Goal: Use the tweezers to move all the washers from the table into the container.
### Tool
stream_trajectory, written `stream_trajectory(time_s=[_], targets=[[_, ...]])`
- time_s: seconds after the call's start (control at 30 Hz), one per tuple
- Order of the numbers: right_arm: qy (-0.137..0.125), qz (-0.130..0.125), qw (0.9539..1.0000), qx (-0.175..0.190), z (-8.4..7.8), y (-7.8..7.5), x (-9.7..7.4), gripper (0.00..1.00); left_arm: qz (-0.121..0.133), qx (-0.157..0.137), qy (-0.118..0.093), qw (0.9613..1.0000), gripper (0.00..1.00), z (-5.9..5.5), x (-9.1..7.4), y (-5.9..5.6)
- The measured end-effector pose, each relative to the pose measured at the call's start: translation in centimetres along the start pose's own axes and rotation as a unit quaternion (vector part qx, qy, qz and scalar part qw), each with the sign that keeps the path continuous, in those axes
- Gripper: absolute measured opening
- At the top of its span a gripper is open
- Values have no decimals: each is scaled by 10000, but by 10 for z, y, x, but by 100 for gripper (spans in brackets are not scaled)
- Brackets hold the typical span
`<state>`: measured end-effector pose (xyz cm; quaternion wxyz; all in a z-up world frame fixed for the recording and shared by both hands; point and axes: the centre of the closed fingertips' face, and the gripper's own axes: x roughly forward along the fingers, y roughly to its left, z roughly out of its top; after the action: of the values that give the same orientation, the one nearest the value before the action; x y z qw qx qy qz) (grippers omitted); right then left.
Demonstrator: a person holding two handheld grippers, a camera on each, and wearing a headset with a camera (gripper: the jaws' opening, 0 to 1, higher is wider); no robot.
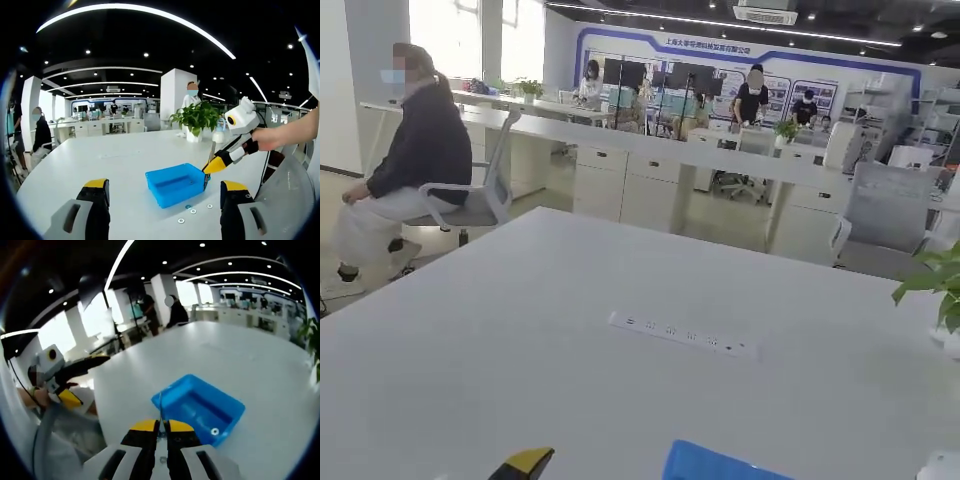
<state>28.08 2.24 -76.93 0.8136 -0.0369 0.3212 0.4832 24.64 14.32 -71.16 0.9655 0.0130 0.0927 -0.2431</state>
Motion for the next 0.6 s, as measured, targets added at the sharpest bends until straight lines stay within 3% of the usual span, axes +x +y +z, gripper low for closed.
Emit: stream_trajectory(time_s=[0.3, 0.6], targets=[[334, 59, 9989, 331, -38, 0, 10, 4, -25, -2, 55, 10000, 92, -2, 1, -1], [574, -8, 9982, 195, -52, -2, 13, 4, -20, 14, 66, 10000, 92, -3, 1, -1]])
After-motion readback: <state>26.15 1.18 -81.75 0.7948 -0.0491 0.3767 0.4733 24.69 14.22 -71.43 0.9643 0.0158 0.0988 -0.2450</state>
